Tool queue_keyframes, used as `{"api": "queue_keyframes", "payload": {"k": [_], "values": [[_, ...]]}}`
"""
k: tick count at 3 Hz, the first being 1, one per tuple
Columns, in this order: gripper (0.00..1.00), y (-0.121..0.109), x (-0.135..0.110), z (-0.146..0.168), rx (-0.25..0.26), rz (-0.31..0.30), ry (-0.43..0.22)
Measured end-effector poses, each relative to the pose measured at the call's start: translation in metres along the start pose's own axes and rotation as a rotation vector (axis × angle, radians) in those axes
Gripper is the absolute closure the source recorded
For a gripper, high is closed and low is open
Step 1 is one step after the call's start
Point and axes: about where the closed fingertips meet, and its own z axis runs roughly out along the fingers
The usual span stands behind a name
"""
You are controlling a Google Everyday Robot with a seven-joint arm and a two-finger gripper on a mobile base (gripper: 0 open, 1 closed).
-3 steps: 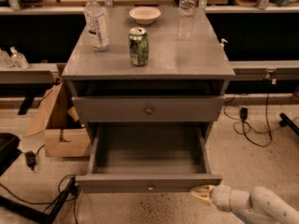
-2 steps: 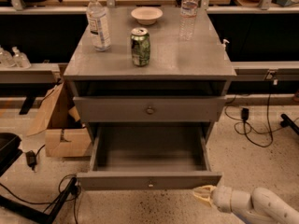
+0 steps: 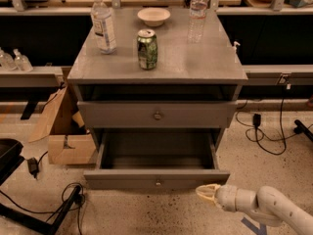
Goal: Close middle drawer
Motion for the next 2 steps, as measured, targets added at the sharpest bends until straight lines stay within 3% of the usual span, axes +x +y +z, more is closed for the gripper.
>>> {"api": "queue_keyframes", "payload": {"k": [1, 2], "values": [[1.0, -0.023, -0.038, 0.034, -0.019, -0.032, -0.046], [1.0, -0.024, -0.033, 0.047, -0.044, -0.03, -0.053]]}}
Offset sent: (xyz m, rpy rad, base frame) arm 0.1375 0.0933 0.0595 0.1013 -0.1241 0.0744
